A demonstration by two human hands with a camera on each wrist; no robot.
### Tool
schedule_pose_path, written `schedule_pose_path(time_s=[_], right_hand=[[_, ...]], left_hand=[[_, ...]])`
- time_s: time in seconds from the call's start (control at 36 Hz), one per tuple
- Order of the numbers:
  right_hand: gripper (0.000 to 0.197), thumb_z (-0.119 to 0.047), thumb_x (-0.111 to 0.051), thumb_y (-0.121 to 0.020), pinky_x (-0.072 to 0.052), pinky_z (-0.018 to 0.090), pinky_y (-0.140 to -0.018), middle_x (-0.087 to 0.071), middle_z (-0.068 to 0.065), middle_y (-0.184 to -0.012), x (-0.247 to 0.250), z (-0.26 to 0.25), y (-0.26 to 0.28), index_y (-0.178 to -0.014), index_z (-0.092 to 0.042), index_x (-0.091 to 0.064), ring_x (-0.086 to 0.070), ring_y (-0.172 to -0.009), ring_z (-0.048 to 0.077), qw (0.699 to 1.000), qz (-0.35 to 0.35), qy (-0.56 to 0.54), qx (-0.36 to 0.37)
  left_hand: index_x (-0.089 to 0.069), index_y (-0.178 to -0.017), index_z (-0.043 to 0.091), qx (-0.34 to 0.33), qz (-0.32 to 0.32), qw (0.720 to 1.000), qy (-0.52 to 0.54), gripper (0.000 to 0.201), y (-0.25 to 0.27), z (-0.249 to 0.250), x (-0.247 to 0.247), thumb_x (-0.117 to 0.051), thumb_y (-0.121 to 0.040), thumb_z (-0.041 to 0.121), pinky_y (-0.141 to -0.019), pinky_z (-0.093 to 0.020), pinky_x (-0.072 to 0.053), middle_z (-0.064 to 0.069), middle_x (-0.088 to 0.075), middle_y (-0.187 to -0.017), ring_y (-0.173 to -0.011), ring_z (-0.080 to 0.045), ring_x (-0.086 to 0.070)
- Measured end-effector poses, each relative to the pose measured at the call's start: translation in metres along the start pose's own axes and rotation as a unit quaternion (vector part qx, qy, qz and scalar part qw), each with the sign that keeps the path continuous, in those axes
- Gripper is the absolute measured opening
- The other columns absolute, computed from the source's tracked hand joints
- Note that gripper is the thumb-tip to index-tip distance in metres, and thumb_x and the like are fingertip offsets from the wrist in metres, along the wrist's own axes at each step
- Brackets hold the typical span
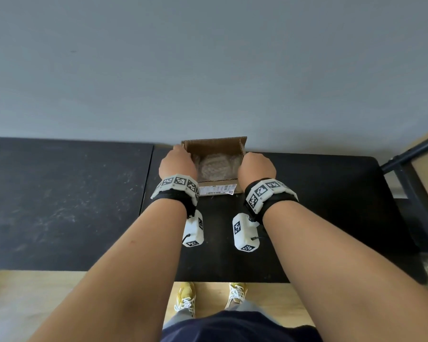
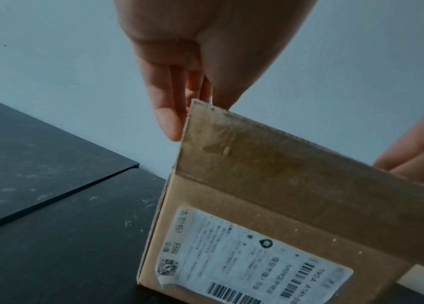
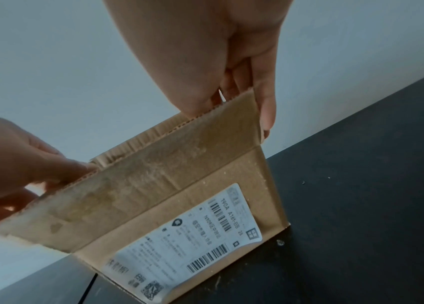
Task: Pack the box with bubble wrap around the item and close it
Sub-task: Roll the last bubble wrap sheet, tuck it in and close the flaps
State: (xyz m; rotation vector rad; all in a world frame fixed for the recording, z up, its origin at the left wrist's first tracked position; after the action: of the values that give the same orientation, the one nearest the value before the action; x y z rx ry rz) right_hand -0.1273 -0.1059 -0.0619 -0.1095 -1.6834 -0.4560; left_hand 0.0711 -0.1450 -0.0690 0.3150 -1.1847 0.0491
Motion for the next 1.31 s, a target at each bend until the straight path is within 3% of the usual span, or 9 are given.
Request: schedule_pose_path(time_s=[0.22, 0.39, 0.56, 0.69, 0.81, 0.92, 1.08, 1.19, 1.31], right_hand=[[0.031, -0.031, -0.048, -0.092, -0.042, 0.031, -0.065, -0.057, 0.010, -0.111, -0.016, -0.001, -0.004, -0.105, -0.010, -0.066, -0.060, -0.090, 0.029, 0.997, -0.016, -0.078, -0.004], [0.039, -0.030, -0.035, -0.094, -0.045, 0.036, -0.076, -0.051, 0.010, -0.114, -0.019, 0.005, 0.000, -0.113, -0.010, -0.062, -0.055, -0.100, 0.029, 0.991, -0.020, -0.130, -0.011], [0.053, -0.052, -0.038, -0.082, -0.052, 0.039, -0.081, -0.052, 0.003, -0.117, -0.019, 0.009, 0.006, -0.113, -0.015, -0.059, -0.059, -0.096, 0.023, 0.977, -0.042, -0.202, -0.053], [0.055, -0.051, -0.036, -0.086, -0.049, 0.043, -0.090, -0.048, 0.006, -0.126, -0.018, 0.006, 0.010, -0.114, -0.011, -0.061, -0.053, -0.109, 0.024, 0.978, -0.060, -0.196, -0.036], [0.041, -0.035, -0.038, -0.091, -0.049, 0.040, -0.089, -0.057, 0.011, -0.114, -0.018, 0.013, 0.015, -0.117, -0.006, -0.049, -0.060, -0.100, 0.029, 0.970, -0.055, -0.224, -0.078], [0.038, -0.036, -0.036, -0.086, -0.050, 0.042, -0.088, -0.056, 0.010, -0.113, -0.020, 0.008, 0.017, -0.106, -0.011, -0.056, -0.059, -0.101, 0.029, 0.977, -0.057, -0.200, -0.052], [0.035, -0.027, -0.041, -0.092, -0.048, 0.041, -0.085, -0.049, 0.007, -0.124, -0.022, 0.006, 0.009, -0.123, -0.014, -0.052, -0.050, -0.113, 0.027, 0.987, -0.036, -0.153, -0.012], [0.041, -0.027, -0.055, -0.091, -0.049, 0.043, -0.086, -0.053, 0.006, -0.127, -0.022, 0.013, 0.002, -0.128, -0.014, -0.043, -0.053, -0.116, 0.029, 0.989, -0.031, -0.143, -0.018], [0.060, -0.024, -0.062, -0.090, -0.049, 0.044, -0.087, -0.048, 0.009, -0.134, -0.026, 0.013, -0.003, -0.140, -0.015, -0.030, -0.050, -0.120, 0.030, 0.991, -0.024, -0.131, -0.011]], left_hand=[[-0.069, -0.095, 0.009, -0.080, -0.047, 0.996, 0.011, 0.033, 0.005, 0.023, -0.020, -0.044, -0.100, 0.029, -0.065, -0.030, -0.044, -0.010, -0.070, -0.094, -0.083, -0.026, -0.064], [-0.066, -0.080, 0.010, -0.096, -0.063, 0.992, 0.043, 0.034, 0.006, 0.020, -0.028, -0.046, -0.096, 0.032, -0.047, -0.023, -0.033, -0.003, -0.063, -0.072, -0.066, -0.020, -0.058], [-0.054, -0.070, 0.016, -0.127, -0.100, 0.985, 0.066, 0.049, 0.004, 0.014, -0.029, -0.047, -0.091, 0.059, -0.051, -0.025, -0.034, 0.002, -0.053, -0.063, -0.065, -0.018, -0.053], [-0.063, -0.123, 0.012, -0.153, -0.166, 0.973, 0.042, 0.078, 0.008, 0.012, -0.036, -0.059, -0.074, 0.073, -0.088, -0.030, -0.047, -0.002, -0.066, -0.119, -0.109, -0.020, -0.061], [-0.059, -0.127, 0.013, -0.150, -0.166, 0.974, 0.026, 0.065, 0.006, 0.012, -0.034, -0.072, -0.078, 0.053, -0.095, -0.031, -0.046, -0.003, -0.063, -0.126, -0.114, -0.020, -0.059], [-0.057, -0.125, 0.015, -0.158, -0.150, 0.976, 0.022, 0.053, 0.005, 0.018, -0.031, -0.072, -0.082, 0.043, -0.096, -0.034, -0.047, -0.003, -0.063, -0.125, -0.115, -0.022, -0.058], [-0.044, -0.134, 0.011, -0.128, -0.115, 0.985, 0.034, 0.052, 0.001, 0.021, -0.032, -0.061, -0.085, 0.015, -0.087, -0.035, -0.050, -0.010, -0.058, -0.125, -0.112, -0.027, -0.057], [-0.044, -0.130, 0.011, -0.142, -0.046, 0.988, -0.042, 0.046, 0.001, 0.023, -0.029, -0.059, -0.087, 0.015, -0.099, -0.040, -0.040, -0.011, -0.049, -0.132, -0.122, -0.029, -0.045], [-0.030, -0.143, 0.011, -0.154, 0.049, 0.984, -0.072, 0.076, 0.000, 0.019, -0.019, -0.073, -0.081, 0.025, -0.104, -0.038, -0.035, -0.011, -0.037, -0.140, -0.128, -0.029, -0.038]])
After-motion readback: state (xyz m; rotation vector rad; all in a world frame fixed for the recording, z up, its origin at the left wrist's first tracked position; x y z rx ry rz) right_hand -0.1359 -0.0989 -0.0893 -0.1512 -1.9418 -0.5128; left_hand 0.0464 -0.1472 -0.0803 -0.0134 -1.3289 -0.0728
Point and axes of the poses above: each hand's wrist, its own y-axis away from the middle knuckle, its own x-axis out of the back of the hand, z = x × y, the point moved 8 cm from there along -y, towards the middle knuckle
